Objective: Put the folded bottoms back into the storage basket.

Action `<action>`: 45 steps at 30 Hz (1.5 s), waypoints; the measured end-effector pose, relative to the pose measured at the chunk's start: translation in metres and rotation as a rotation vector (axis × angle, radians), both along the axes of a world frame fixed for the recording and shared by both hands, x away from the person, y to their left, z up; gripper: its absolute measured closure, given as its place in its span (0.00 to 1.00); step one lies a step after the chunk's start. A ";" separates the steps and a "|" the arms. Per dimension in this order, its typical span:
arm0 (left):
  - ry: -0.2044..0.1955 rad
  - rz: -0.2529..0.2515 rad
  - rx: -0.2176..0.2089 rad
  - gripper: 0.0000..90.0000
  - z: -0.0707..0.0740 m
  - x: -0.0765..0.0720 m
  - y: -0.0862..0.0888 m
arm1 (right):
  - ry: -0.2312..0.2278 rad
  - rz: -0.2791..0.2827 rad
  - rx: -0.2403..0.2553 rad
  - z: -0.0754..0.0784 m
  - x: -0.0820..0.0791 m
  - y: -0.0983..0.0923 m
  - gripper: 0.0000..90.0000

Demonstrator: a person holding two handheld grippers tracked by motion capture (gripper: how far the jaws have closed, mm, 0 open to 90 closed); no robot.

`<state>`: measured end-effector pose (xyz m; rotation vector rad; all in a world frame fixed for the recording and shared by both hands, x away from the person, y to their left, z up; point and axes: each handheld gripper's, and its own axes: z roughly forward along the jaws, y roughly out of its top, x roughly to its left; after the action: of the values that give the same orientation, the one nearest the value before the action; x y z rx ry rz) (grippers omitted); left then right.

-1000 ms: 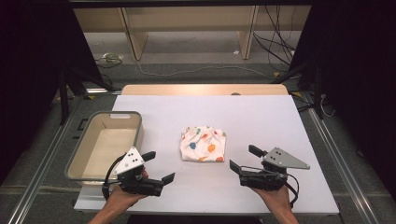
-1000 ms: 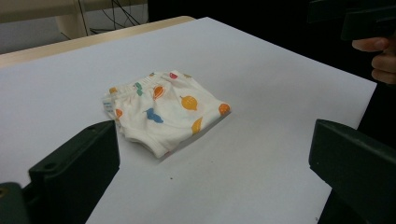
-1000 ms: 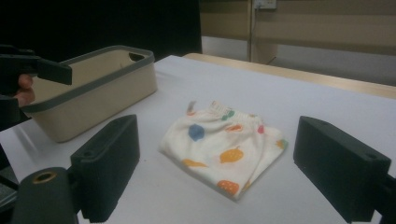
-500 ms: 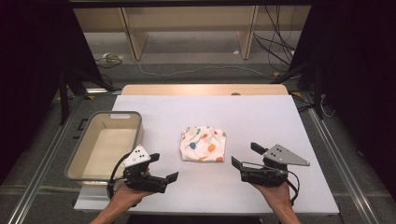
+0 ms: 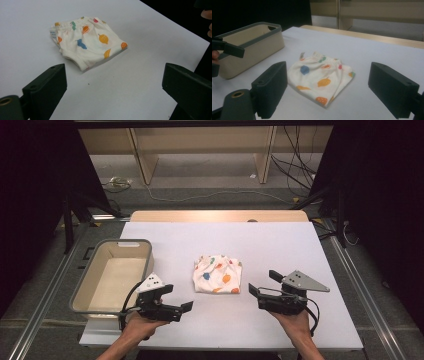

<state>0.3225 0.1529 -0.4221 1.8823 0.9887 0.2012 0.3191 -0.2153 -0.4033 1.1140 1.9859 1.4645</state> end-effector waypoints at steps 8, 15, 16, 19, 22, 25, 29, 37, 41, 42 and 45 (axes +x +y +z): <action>0.092 0.036 -0.036 0.09 -0.005 0.011 0.004 | 0.021 -0.005 -0.014 -0.004 0.010 0.001 0.19; 0.162 0.070 -0.041 0.11 -0.011 0.019 0.004 | 0.038 -0.003 -0.018 -0.006 0.019 0.002 0.19; 0.167 0.072 -0.038 0.11 -0.012 0.020 0.003 | 0.042 -0.002 -0.022 -0.008 0.022 0.003 0.19; 0.188 0.078 -0.041 0.12 -0.014 0.023 0.002 | 0.050 0.000 -0.029 -0.009 0.025 0.005 0.19; 0.203 0.081 -0.035 0.13 -0.016 0.024 0.002 | 0.056 0.003 -0.038 -0.010 0.030 0.008 0.19; 0.218 0.087 -0.037 0.14 -0.017 0.025 0.002 | 0.059 0.008 -0.043 -0.012 0.034 0.011 0.19; 0.235 0.090 -0.039 0.15 -0.018 0.027 0.001 | 0.069 0.013 -0.046 -0.013 0.039 0.014 0.20; 0.265 0.094 -0.017 0.16 -0.023 0.030 -0.004 | 0.093 0.007 -0.052 -0.018 0.053 0.016 0.20; 0.278 0.111 -0.018 0.16 -0.024 0.033 -0.006 | 0.112 0.016 -0.060 -0.022 0.059 0.020 0.20; 0.281 0.110 -0.015 0.16 -0.025 0.034 -0.006 | 0.112 0.016 -0.060 -0.022 0.059 0.020 0.20; 0.292 0.118 -0.013 0.15 -0.027 0.036 -0.008 | 0.120 0.020 -0.063 -0.023 0.062 0.023 0.20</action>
<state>0.3585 0.1445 -0.4487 1.8770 1.2966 -0.0129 0.3811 -0.1926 -0.4259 1.1837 2.1148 1.3638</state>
